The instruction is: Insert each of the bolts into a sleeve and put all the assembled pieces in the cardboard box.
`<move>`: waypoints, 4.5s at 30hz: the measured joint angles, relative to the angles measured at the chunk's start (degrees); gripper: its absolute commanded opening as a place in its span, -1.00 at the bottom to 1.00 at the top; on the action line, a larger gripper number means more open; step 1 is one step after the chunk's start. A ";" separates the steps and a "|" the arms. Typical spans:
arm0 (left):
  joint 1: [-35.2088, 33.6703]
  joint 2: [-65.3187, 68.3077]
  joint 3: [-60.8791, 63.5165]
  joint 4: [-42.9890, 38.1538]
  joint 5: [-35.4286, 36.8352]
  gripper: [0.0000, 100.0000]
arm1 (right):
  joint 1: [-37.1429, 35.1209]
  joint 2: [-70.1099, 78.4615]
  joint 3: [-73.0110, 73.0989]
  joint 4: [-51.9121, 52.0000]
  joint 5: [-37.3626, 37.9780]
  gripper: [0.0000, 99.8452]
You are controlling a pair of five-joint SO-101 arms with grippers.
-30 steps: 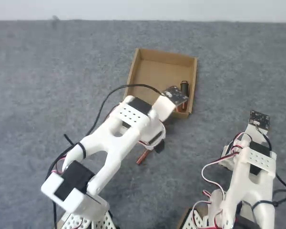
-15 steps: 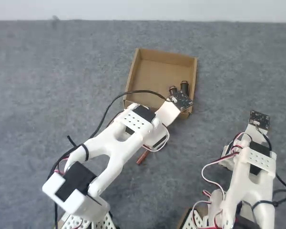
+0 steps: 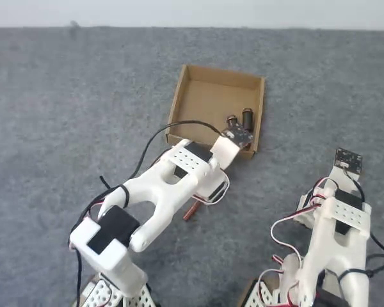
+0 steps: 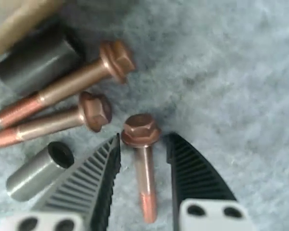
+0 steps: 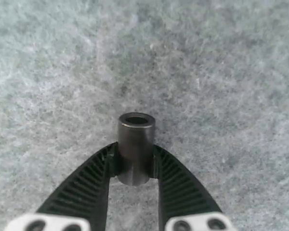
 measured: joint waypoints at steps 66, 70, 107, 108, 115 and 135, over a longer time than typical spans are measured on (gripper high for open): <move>-19.52 -48.70 23.30 -12.92 10.64 -0.97 | -0.18 0.00 0.79 0.00 0.00 -0.99; -25.93 -48.70 25.14 -16.79 18.46 -0.97 | -1.05 0.00 1.49 -0.44 0.00 -0.99; -46.86 -49.14 48.97 -43.43 22.59 -0.97 | -27.52 -0.18 7.38 -66.73 0.00 -0.98; -46.86 -49.14 48.97 -43.43 22.59 -0.97 | -28.22 -0.18 8.09 -69.54 0.00 -0.98; -46.86 -49.41 50.46 -43.43 22.51 -0.97 | -31.74 -0.18 9.49 -79.82 0.00 -0.98; -46.86 -49.41 50.46 -43.43 22.51 -0.97 | -32.53 -0.18 9.49 -81.93 0.00 -0.98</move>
